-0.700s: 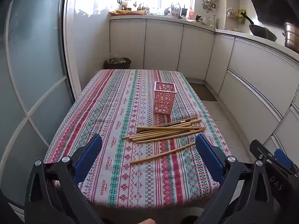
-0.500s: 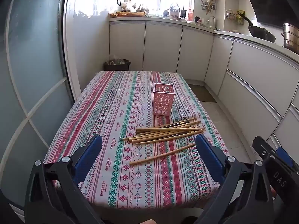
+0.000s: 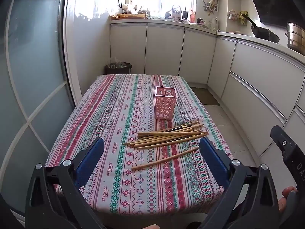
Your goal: Organize utensils
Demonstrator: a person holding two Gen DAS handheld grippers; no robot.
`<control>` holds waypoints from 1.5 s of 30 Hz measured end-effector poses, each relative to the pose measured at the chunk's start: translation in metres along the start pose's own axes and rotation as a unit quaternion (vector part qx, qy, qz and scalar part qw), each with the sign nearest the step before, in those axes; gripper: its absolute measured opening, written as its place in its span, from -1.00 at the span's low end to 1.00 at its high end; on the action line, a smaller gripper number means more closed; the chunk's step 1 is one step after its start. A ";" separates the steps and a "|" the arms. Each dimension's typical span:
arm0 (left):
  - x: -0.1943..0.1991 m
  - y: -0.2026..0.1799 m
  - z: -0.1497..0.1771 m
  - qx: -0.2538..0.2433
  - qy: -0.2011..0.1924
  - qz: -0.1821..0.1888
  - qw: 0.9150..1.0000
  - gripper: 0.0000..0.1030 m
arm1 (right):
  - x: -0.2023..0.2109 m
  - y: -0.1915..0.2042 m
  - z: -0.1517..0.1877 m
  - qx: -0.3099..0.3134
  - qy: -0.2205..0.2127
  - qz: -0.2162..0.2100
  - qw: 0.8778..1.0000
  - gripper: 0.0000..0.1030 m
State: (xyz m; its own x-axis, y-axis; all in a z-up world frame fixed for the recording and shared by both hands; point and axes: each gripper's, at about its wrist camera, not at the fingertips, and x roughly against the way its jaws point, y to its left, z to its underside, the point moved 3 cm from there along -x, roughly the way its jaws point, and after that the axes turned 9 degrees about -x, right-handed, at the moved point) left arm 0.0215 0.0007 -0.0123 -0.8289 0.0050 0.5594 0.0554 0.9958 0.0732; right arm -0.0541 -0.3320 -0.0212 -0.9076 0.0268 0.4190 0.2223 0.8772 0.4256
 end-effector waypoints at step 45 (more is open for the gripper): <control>-0.006 -0.002 0.003 -0.005 0.008 -0.006 1.000 0.86 | -0.032 0.002 0.025 0.015 0.135 0.006 0.991 0.84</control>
State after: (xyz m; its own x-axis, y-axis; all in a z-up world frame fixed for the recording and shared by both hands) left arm 0.0246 -0.0013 -0.0181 -0.8202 -0.0095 0.5720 0.0507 0.9947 0.0893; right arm -0.0331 -0.3193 -0.0541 -0.7753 -0.0886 0.6253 0.2184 0.8914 0.3971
